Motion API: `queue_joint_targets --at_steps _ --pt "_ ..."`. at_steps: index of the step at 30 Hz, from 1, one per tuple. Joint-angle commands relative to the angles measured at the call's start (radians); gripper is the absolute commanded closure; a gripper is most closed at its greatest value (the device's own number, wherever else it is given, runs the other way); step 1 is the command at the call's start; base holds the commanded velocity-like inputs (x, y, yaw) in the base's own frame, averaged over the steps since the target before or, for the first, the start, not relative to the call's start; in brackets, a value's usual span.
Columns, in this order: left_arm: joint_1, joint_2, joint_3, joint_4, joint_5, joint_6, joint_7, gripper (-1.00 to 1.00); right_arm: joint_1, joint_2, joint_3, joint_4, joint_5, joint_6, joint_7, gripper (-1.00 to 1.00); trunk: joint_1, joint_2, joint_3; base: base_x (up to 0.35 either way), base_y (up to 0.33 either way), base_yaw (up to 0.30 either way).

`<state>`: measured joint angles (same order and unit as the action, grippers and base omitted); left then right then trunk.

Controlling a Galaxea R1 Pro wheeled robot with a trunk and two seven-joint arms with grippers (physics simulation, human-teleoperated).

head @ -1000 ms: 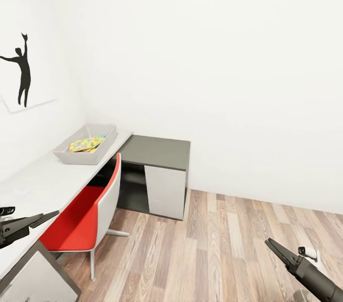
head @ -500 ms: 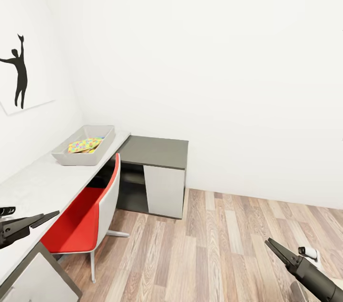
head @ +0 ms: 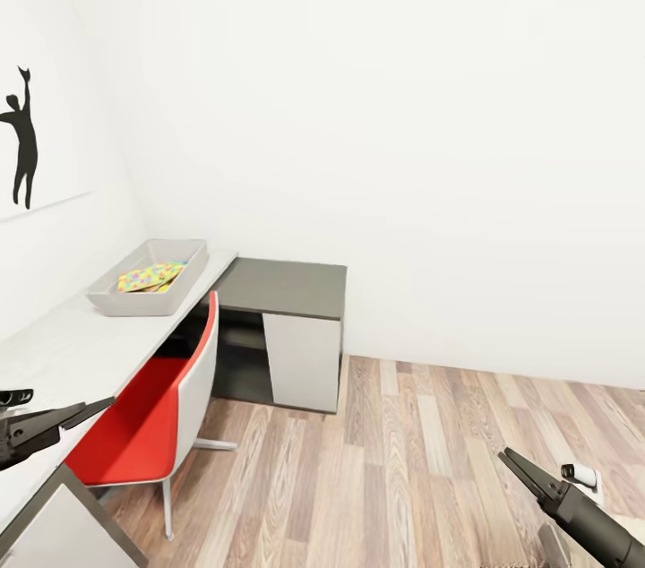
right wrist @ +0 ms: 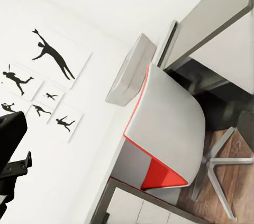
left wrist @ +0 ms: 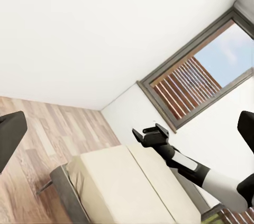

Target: Put all the toys in the child's room - the three board games (two on the bed and one on the table), the two jigsaw puzzles on the table, and the tennis ball on the table - inside the toy box on the table in the child's room.

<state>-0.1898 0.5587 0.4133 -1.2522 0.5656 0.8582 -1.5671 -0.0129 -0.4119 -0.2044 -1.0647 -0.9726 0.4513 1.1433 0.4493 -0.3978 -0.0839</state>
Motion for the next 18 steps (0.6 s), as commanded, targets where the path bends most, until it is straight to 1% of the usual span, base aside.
queue_joint_targets --at_steps 1,6,9,15,16,18 --pt "0.0 0.0 -0.001 -0.001 -0.001 0.012 -0.004 -1.0 -0.001 0.0 0.0 0.0 -0.006 0.009 0.001 -1.0 0.001 -0.002 -0.001 0.0 0.0 -0.187" --pt "0.0 0.0 -0.008 -0.002 -0.006 0.015 -0.004 -1.0 -0.001 -0.001 0.001 0.001 -0.006 0.01 0.001 -1.0 0.001 -0.002 0.005 0.0 0.0 -0.194" --pt "0.0 0.001 -0.024 -0.002 -0.007 0.015 -0.004 -1.0 -0.001 -0.001 0.0 0.0 -0.007 0.01 0.001 -1.0 0.001 -0.002 0.007 0.0 0.0 -0.142" --pt "0.0 0.001 -0.059 -0.003 -0.009 0.014 -0.004 -1.0 -0.001 0.0 0.0 0.0 -0.006 0.009 0.0 -1.0 0.001 -0.002 0.009 0.0 0.0 -0.03" --pt "0.0 0.001 -0.082 -0.003 -0.013 0.013 -0.004 -1.0 -0.001 0.001 0.001 -0.001 -0.005 0.009 -0.014 -1.0 0.001 -0.002 0.009 0.0 0.0 -0.003" --pt "0.0 0.001 -0.092 -0.003 -0.016 0.012 0.003 -1.0 -0.001 0.001 0.002 -0.003 -0.005 0.01 -0.036 -1.0 0.001 -0.002 0.009 0.0 0.0 -0.002"
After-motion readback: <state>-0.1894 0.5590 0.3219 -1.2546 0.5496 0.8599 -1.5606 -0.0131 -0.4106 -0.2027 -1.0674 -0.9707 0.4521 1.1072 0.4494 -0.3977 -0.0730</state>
